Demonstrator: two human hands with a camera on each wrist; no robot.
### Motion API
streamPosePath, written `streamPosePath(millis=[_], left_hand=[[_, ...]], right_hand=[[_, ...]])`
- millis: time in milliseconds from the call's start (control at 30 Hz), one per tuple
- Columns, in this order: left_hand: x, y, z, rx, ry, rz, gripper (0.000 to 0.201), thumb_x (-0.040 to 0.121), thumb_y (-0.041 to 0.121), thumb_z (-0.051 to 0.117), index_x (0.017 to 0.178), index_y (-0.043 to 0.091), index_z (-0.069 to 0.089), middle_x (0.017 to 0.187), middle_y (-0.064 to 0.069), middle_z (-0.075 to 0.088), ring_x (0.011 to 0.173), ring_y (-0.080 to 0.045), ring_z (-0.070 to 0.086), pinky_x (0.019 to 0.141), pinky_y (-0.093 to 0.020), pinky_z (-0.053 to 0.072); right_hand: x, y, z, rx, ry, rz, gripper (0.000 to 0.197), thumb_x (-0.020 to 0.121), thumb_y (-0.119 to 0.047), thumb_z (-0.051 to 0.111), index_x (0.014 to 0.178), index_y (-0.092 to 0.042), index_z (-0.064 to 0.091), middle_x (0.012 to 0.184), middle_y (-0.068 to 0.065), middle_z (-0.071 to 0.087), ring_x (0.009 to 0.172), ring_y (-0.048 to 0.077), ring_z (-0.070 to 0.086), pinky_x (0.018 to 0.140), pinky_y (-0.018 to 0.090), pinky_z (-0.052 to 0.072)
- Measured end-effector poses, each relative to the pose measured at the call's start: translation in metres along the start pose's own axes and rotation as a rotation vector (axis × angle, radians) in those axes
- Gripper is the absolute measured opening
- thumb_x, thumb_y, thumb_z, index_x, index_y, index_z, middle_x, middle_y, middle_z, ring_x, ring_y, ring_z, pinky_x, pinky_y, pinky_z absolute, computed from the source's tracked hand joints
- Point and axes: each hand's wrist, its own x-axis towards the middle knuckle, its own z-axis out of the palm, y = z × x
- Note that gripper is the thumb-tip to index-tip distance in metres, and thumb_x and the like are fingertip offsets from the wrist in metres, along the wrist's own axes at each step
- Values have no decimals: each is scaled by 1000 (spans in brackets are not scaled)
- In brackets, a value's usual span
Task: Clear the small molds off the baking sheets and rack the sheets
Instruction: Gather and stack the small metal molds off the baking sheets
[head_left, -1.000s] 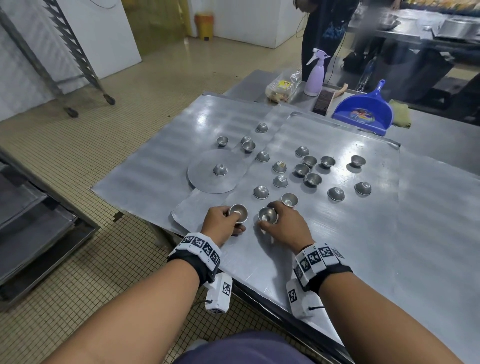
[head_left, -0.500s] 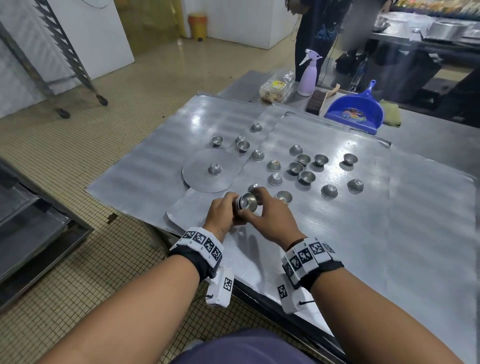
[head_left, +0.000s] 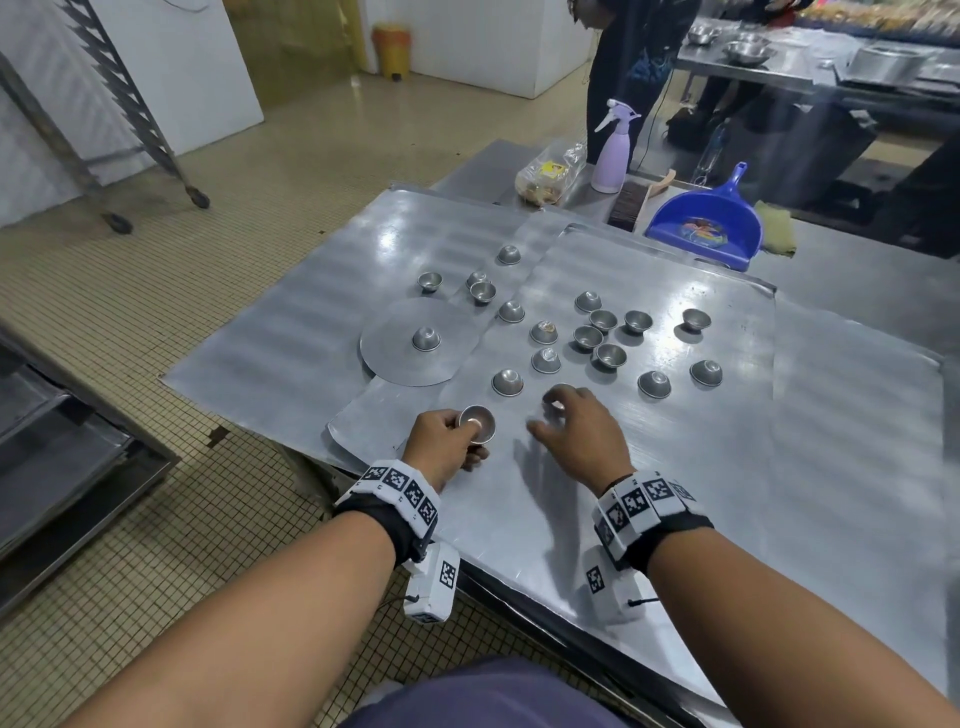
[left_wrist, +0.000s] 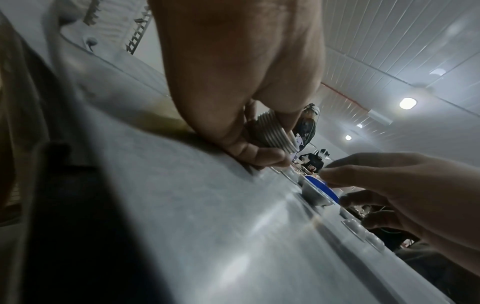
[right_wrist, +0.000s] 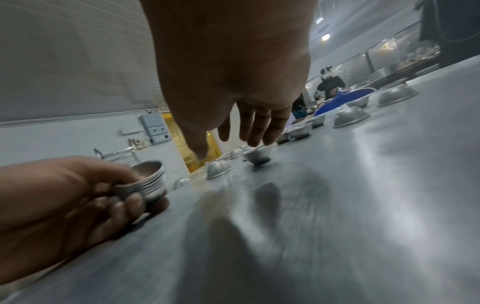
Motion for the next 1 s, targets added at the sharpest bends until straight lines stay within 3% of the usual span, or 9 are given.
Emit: streamPosePath(millis=[167,333,533,800,900,1000], left_hand=[[4,-5,-2,36,-23,5,14,94,1,54,91,-7,66,67,-21,66,50,-23,65,50,-28,53],[6,-10,-3,48,-31,16,14,94,1,54,92,-5,67,67,-21,68,52,-23,66,58,-32,57],[9,-12,-4,29,-51,14,16,95,1,53,96,-9,66,73,-24,66,51,-21,67,55,-28,58],[19,-10,-4,1,-82,-36,21,95,3,53,101,-16,63,79,-24,63,57,-26,71,59,-34,60],[21,-9,-4,-11,-99,-59,21,95,4,54,102,-14,62,80,-23,64,59,-28,71,59,-33,60],[22,-7,-4,-13,-109,-72,18,96,4,54,99,-11,63,80,-23,64,60,-28,72,59,-33,60]], right_hand=[[20,9,-13,-91,50,108,37,89,-41,66,119,-20,63,134,7,51,120,31,53,93,41,49],[35,13,-13,-170,-78,140,42,91,-42,62,126,-18,60,139,8,47,121,33,52,96,42,47],[41,16,-6,-205,-171,144,29,91,-38,60,112,-18,63,127,6,50,114,32,56,96,43,48],[36,17,-5,-198,-128,126,12,89,-37,60,81,-28,56,115,1,58,108,30,55,87,39,49],[34,14,-6,-186,-127,144,12,87,-37,60,80,-27,59,108,2,62,106,30,58,83,38,50],[32,11,-7,-148,-119,178,11,83,-32,62,90,-24,60,103,3,65,103,29,61,80,36,49]])
